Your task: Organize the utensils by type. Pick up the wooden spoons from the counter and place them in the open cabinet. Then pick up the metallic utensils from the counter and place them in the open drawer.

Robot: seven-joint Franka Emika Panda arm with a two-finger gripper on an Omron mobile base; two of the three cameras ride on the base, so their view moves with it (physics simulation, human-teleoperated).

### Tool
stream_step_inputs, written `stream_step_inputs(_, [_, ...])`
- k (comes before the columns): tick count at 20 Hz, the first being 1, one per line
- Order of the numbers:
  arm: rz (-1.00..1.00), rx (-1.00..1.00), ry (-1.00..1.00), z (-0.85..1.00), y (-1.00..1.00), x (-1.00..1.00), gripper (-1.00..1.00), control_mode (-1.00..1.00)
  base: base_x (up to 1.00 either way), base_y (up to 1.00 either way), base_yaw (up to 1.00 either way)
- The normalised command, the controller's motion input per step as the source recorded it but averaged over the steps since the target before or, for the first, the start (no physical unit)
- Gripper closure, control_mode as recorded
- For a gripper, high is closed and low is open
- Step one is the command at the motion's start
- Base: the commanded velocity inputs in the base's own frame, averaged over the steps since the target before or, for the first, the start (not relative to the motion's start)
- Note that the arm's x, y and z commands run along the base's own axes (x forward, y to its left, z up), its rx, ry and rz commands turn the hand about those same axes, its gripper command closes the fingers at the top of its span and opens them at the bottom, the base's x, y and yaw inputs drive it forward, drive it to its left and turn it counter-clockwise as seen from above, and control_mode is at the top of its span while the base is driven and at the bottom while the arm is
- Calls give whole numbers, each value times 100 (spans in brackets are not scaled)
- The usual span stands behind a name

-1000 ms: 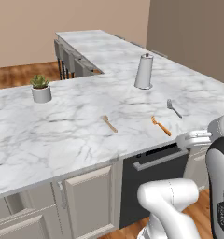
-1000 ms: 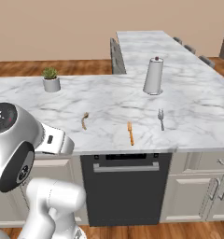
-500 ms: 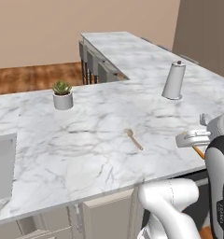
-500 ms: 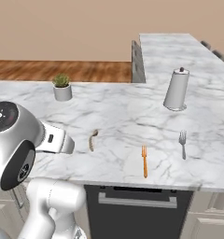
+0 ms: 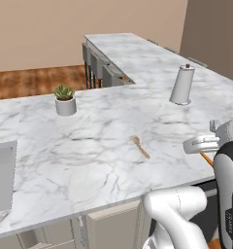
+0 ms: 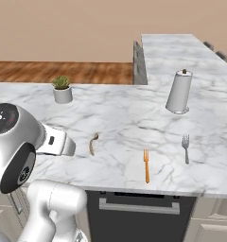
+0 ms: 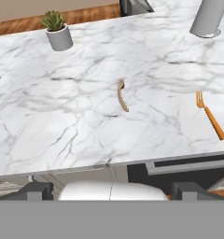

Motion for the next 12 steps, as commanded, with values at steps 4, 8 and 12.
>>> stream_step_inputs(4, [0, 0, 0, 0, 0, 0, -100, 100, 9, -3, 0])
stream_step_inputs(8, [0, 0, 0, 0, 0, 0, -100, 100, 0, 0, 0])
stream_step_inputs(12, [0, 0, 0, 0, 0, 0, -100, 100, 0, 0, 0])
